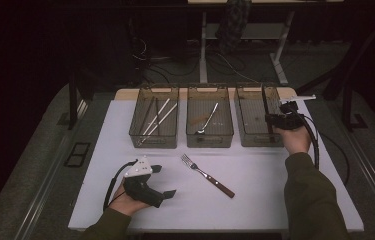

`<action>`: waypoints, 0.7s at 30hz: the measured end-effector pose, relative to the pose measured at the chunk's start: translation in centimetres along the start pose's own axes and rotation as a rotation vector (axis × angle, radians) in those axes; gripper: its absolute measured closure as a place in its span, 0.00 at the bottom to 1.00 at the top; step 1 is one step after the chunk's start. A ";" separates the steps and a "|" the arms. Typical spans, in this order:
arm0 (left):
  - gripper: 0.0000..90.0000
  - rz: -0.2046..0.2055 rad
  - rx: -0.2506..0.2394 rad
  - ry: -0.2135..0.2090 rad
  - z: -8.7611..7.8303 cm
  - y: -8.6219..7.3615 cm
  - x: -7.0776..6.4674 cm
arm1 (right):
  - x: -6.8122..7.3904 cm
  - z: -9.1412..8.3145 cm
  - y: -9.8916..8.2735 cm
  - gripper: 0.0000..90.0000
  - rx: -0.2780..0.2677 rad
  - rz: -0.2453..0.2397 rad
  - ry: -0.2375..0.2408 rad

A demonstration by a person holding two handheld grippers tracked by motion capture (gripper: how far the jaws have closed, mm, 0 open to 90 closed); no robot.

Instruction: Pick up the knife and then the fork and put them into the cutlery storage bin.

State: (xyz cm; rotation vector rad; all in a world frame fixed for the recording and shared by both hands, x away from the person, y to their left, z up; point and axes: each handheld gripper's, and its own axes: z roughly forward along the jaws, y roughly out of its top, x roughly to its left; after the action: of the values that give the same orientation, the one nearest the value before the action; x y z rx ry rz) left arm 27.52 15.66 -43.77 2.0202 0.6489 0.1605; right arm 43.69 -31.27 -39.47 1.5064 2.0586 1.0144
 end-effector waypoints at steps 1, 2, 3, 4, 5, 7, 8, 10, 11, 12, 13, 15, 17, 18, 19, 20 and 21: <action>0.00 0.000 0.000 -0.001 0.0 0.0 0.0 | 0.0 0.1 0.0 0.85 0.005 -0.001 0.000; 0.00 0.000 0.001 -0.001 0.0 0.0 0.0 | 0.0 0.1 0.0 0.85 0.012 0.002 -0.001; 0.00 0.001 0.001 -0.001 0.0 0.0 0.0 | 0.1 0.2 0.0 0.85 0.019 -0.001 0.000; 0.00 0.001 0.001 -0.002 0.0 0.0 0.0 | 0.1 0.3 -0.1 0.85 0.026 -0.005 0.001; 0.00 0.001 0.001 -0.002 0.0 0.0 0.0 | 0.1 0.4 -0.1 0.85 0.030 -0.007 -0.001; 0.00 0.001 0.001 -0.002 0.0 0.0 0.0 | 0.2 0.5 -0.1 0.85 0.040 -0.010 -0.005; 0.00 0.001 0.001 -0.002 0.0 0.0 0.0 | 0.3 0.6 -0.1 0.84 0.043 -0.018 -0.012; 0.00 0.001 0.001 -0.002 0.0 0.0 0.0 | 0.4 0.6 -0.1 0.81 0.046 -0.025 -0.023; 0.00 0.001 0.001 -0.002 0.0 0.0 0.0 | 0.3 0.6 -0.1 0.78 0.036 -0.017 -0.018; 0.00 0.002 0.002 -0.002 0.0 0.0 0.0 | 0.3 0.5 0.0 0.75 0.026 -0.012 -0.017; 0.00 0.001 0.001 -0.002 0.0 0.0 0.0 | 0.2 0.4 0.0 0.72 0.018 -0.008 -0.012; 0.00 0.002 0.002 -0.003 0.0 0.0 0.0 | 0.2 0.1 0.1 0.69 0.007 -0.008 -0.007; 0.00 0.002 0.002 -0.002 0.0 0.0 0.0 | 0.0 -0.3 0.2 0.65 -0.012 0.003 0.006; 0.00 0.001 0.002 -0.002 0.0 0.0 0.0 | 0.0 -0.6 0.2 0.64 -0.022 0.010 0.011; 0.00 0.001 0.002 -0.002 0.0 0.0 0.0 | 0.0 -0.9 0.2 0.62 -0.031 0.012 0.017; 0.00 0.000 0.002 -0.002 0.0 0.0 0.0 | 0.0 -1.2 0.3 0.60 -0.040 0.018 0.029; 0.00 0.001 0.002 -0.002 0.0 0.0 0.0 | 0.0 -1.5 0.3 0.57 -0.048 0.026 0.048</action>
State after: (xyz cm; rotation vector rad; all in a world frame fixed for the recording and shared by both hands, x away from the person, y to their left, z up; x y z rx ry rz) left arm 27.51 15.67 -43.79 2.0220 0.6475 0.1587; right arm 42.88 -31.71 -38.27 1.5020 2.0371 1.1127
